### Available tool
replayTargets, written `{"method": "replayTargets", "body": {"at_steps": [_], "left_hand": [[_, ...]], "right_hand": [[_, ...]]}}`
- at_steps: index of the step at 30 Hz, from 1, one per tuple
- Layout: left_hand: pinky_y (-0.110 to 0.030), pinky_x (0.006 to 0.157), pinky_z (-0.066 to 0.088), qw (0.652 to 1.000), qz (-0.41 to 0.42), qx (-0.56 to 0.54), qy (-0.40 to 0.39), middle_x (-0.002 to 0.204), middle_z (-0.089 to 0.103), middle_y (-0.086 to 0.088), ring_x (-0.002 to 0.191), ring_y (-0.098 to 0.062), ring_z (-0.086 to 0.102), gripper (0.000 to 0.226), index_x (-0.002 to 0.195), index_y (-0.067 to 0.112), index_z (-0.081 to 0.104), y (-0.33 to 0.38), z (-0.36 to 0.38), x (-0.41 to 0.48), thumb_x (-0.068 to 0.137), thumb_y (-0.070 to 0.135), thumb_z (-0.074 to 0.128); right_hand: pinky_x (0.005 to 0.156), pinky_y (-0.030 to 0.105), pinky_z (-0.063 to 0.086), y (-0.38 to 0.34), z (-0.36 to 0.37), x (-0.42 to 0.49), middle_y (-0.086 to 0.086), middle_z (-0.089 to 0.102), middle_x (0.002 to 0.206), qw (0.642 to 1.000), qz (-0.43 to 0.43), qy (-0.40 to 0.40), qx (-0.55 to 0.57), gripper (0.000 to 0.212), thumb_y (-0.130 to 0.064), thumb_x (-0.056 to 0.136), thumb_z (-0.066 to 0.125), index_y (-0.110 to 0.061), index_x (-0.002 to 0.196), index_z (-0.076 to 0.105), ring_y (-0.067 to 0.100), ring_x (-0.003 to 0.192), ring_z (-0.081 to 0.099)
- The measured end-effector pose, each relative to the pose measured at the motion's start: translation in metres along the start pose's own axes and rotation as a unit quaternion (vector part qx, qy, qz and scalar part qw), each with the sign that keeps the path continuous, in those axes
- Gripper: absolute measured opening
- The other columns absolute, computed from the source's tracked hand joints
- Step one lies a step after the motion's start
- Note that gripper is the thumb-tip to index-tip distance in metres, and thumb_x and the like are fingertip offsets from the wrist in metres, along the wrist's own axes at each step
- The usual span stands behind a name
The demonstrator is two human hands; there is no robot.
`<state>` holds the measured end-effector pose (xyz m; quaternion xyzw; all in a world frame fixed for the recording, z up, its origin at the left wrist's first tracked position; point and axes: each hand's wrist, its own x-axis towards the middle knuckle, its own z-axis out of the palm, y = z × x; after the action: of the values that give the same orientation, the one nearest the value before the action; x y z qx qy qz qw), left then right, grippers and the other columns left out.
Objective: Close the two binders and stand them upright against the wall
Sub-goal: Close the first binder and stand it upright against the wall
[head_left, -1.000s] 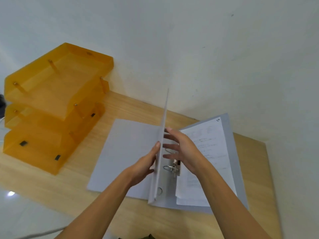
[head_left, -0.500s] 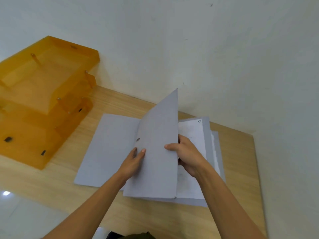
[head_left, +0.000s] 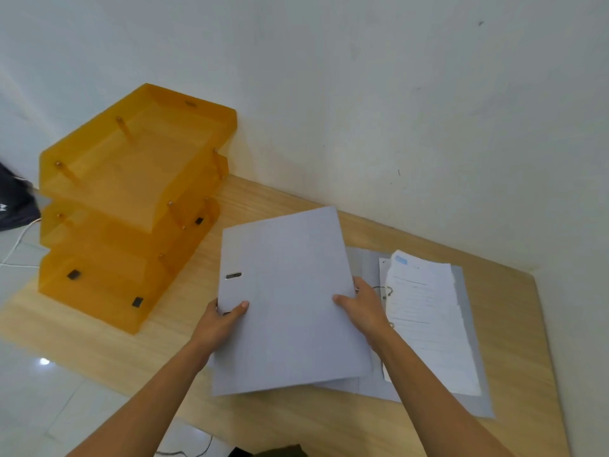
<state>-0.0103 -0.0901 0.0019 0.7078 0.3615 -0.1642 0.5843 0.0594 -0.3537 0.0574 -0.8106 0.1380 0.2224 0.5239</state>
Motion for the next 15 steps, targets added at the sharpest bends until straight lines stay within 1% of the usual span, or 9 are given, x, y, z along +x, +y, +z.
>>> {"method": "replayTargets", "body": {"at_steps": [1,2,4,5,6,7,10,13,15], "left_hand": [[-0.036,0.088,0.052,1.000,-0.004,0.002,-0.020,0.133,0.068,-0.007,0.105,-0.024,0.067,0.067,0.138,0.012,0.055,-0.002,-0.002,0.003,0.085,0.046,0.075],[-0.036,0.087,0.054,0.999,-0.007,0.007,-0.038,0.130,0.070,-0.006,0.105,-0.023,0.069,0.073,0.136,0.014,0.058,-0.003,-0.004,0.006,0.078,0.052,0.078],[-0.041,0.090,0.058,0.998,-0.012,0.020,-0.052,0.126,0.072,-0.004,0.106,-0.022,0.072,0.094,0.135,0.016,0.058,-0.010,-0.006,0.019,0.058,0.064,0.082],[-0.042,0.091,0.059,0.998,-0.015,0.019,-0.055,0.126,0.072,-0.003,0.107,-0.023,0.072,0.100,0.136,0.015,0.056,-0.012,-0.005,0.023,0.053,0.065,0.083],[-0.042,0.089,0.059,0.998,-0.018,0.022,-0.063,0.126,0.071,-0.004,0.107,-0.023,0.072,0.102,0.137,0.014,0.055,-0.013,-0.005,0.026,0.053,0.063,0.084],[-0.039,0.085,0.060,0.997,-0.021,0.022,-0.068,0.126,0.071,-0.004,0.106,-0.022,0.072,0.099,0.138,0.014,0.054,-0.011,-0.005,0.027,0.056,0.060,0.085],[-0.033,0.074,0.055,0.995,-0.045,0.003,-0.084,0.124,0.071,-0.002,0.104,-0.019,0.070,0.076,0.136,0.015,0.054,-0.005,-0.007,0.031,0.074,0.044,0.086],[-0.032,0.070,0.053,0.990,-0.084,-0.073,-0.086,0.108,0.076,-0.002,0.094,-0.020,0.071,0.045,0.117,0.018,0.067,0.006,-0.005,0.034,0.083,0.046,0.077],[-0.031,0.069,0.051,0.985,-0.101,-0.109,-0.091,0.098,0.077,-0.002,0.088,-0.021,0.071,0.035,0.103,0.020,0.071,0.013,-0.004,0.036,0.086,0.050,0.072]], "right_hand": [[0.088,0.032,0.053,0.008,0.000,0.003,0.010,0.064,0.134,0.999,0.013,0.015,-0.039,0.042,-0.011,0.090,0.065,-0.016,0.131,0.055,0.025,0.110,0.064],[0.096,0.033,0.050,0.016,0.001,0.006,0.010,0.059,0.141,0.996,0.024,0.024,-0.087,0.054,-0.014,0.090,0.066,-0.014,0.141,0.049,0.027,0.121,0.060],[0.111,0.039,0.041,0.028,0.005,0.010,0.013,0.040,0.156,0.980,0.030,0.034,-0.192,0.072,-0.017,0.090,0.065,-0.011,0.155,0.033,0.031,0.140,0.045],[0.116,0.040,0.036,0.032,0.008,0.009,0.013,0.031,0.161,0.971,0.023,0.033,-0.234,0.076,-0.019,0.091,0.064,-0.011,0.158,0.028,0.032,0.146,0.037],[0.119,0.040,0.032,0.035,0.013,0.009,0.012,0.025,0.164,0.965,0.015,0.026,-0.260,0.076,-0.020,0.092,0.062,-0.012,0.159,0.027,0.031,0.150,0.032],[0.120,0.039,0.029,0.036,0.018,0.009,0.011,0.022,0.166,0.962,0.007,0.012,-0.274,0.074,-0.021,0.093,0.061,-0.012,0.159,0.028,0.030,0.152,0.029],[0.123,0.037,0.022,0.038,0.042,0.010,0.009,0.019,0.169,0.959,0.005,-0.054,-0.279,0.072,-0.029,0.094,0.062,-0.015,0.158,0.032,0.028,0.155,0.022],[0.127,0.042,0.017,0.039,0.063,0.011,0.007,0.008,0.173,0.963,0.026,-0.094,-0.251,0.084,-0.046,0.091,0.065,-0.020,0.161,0.026,0.026,0.159,0.010],[0.128,0.046,0.015,0.040,0.074,0.010,0.004,0.000,0.174,0.963,0.040,-0.108,-0.242,0.096,-0.057,0.087,0.065,-0.023,0.163,0.018,0.026,0.160,0.003]]}}
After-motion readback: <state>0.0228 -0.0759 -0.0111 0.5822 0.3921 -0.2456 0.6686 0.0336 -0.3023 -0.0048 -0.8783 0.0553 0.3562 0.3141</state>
